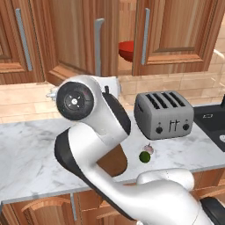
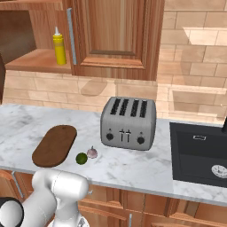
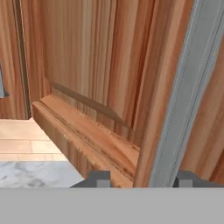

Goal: Open the cabinet. Place the bowl and condiment on the counter. Then place the lime and garlic on the cutting board.

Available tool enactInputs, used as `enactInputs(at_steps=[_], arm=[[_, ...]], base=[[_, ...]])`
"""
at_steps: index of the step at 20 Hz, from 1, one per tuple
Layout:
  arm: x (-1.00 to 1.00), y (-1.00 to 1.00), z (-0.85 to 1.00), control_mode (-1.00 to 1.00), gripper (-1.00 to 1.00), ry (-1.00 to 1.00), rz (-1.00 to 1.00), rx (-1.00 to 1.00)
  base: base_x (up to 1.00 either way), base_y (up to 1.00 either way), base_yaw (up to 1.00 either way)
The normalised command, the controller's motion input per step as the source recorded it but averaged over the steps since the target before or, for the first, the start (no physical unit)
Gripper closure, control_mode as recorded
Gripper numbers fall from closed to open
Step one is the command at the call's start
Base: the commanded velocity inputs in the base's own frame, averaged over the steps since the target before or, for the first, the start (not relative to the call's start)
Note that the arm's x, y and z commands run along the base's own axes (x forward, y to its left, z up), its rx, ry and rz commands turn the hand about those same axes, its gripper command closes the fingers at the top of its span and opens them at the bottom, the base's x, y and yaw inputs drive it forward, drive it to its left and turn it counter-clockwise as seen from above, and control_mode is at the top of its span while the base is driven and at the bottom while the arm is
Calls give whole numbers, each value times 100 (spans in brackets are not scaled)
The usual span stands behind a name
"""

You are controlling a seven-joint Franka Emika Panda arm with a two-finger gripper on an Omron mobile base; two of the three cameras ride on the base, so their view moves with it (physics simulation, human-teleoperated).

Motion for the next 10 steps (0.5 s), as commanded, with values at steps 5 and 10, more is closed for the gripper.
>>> enactInputs(at_steps=[5, 10], arm=[[-9, 45, -14, -100, -100, 2, 0, 4], [-35, -24, 0, -100, -100, 0, 0, 13]], base=[[0, 0, 0], [0, 0, 0]])
